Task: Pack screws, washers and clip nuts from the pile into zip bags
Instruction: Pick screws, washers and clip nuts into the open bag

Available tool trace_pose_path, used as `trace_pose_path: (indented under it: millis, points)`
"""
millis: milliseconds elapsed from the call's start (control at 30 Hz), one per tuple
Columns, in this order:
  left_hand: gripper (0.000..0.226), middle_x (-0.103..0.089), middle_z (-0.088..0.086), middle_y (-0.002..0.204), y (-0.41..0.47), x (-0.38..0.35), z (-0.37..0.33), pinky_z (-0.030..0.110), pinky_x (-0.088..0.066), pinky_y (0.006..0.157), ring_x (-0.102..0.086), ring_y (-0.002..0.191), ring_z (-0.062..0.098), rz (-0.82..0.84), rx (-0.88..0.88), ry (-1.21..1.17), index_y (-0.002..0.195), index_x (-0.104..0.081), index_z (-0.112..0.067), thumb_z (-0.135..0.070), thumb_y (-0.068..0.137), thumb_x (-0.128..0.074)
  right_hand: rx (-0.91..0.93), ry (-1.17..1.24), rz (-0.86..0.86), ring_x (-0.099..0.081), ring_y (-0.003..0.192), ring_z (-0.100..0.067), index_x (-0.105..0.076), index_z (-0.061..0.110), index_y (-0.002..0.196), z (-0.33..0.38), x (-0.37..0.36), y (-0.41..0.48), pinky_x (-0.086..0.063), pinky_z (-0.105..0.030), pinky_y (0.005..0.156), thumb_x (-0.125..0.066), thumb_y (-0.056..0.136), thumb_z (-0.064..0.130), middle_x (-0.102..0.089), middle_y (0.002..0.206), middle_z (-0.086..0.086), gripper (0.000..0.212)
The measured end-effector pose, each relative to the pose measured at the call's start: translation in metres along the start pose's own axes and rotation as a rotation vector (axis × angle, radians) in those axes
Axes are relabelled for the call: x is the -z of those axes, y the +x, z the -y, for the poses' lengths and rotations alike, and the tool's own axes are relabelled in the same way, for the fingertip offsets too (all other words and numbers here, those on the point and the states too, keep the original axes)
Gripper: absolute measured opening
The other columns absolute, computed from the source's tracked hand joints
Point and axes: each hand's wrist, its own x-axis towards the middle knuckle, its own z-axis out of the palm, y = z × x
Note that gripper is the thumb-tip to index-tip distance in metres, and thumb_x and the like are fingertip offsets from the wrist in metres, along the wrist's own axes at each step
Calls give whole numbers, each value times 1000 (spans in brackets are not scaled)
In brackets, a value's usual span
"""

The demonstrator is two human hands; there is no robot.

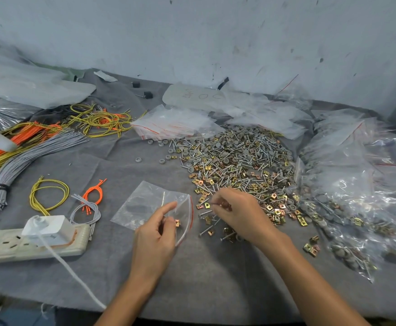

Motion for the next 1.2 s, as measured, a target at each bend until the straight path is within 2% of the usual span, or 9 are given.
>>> trace_pose_path:
  millis: [233,333,433,633,767,833,967,1100,1200]
  points:
    - [33,-60,2,63,1,-1,0,45,-51,60,-55,58,27,-1,4,2,112,-64,-57,-47,86,-46,-27,187,-124,-66,77,-9,-64,22,89,4,-9,-14,-55,-34,73,-73,85,9,-68,79,12,16]
    - [33,-59,2,62,0,0,-1,43,-50,58,-55,56,25,-1,-3,7,112,-63,-57,-46,86,-46,-37,207,-133,-68,87,1,-72,24,109,7,-11,-19,-55,-20,82,-75,87,10,-73,90,16,26]
    - [33,-59,4,62,0,0,-1,43,-50,58,-54,56,27,-1,-6,5,112,-63,-58,-46,86,-46,-33,222,-136,-67,90,10,-76,20,107,10,-13,-22,-50,-10,83,-76,88,9,-72,92,23,22]
    - [34,-61,0,63,0,1,-1,42,-51,58,-55,56,24,6,0,12,112,-63,-58,-45,86,-46,-88,252,-92,-64,76,-3,-69,31,94,18,-19,-30,-47,-17,69,-71,94,28,-69,80,19,4]
    - [35,-63,-5,65,0,1,0,39,-52,60,-56,56,17,13,6,15,115,-63,-55,-44,87,-46,6,219,-45,-59,70,-2,-61,30,94,34,-32,-33,-41,-16,64,-66,97,34,-63,74,19,7]
    - [35,-63,-5,65,0,1,1,38,-51,60,-55,55,14,15,5,16,117,-63,-52,-43,87,-46,56,207,-46,-59,75,-1,-64,27,96,44,-39,-30,-43,-17,69,-67,96,30,-63,79,17,3]
    - [35,-63,-15,66,1,1,2,30,-46,60,-53,56,2,12,0,21,120,-64,-47,-40,89,-47,109,101,-27,-62,97,-20,-65,23,111,59,-52,-20,-50,-40,81,-60,96,20,-69,103,3,16]
    - [35,-64,-17,66,0,1,1,24,-45,58,-54,56,0,-8,5,32,118,-65,-46,-32,91,-48,114,-9,-45,-63,95,-30,-53,29,113,67,-59,-15,-47,-41,69,-54,96,26,-68,103,2,18]
    - [34,-63,-14,64,0,2,1,30,-47,59,-52,55,2,-21,15,20,118,-67,-41,-33,90,-49,57,-14,-68,-63,86,-38,-42,28,103,72,-63,-13,-33,-38,60,-54,98,31,-69,91,-2,13]
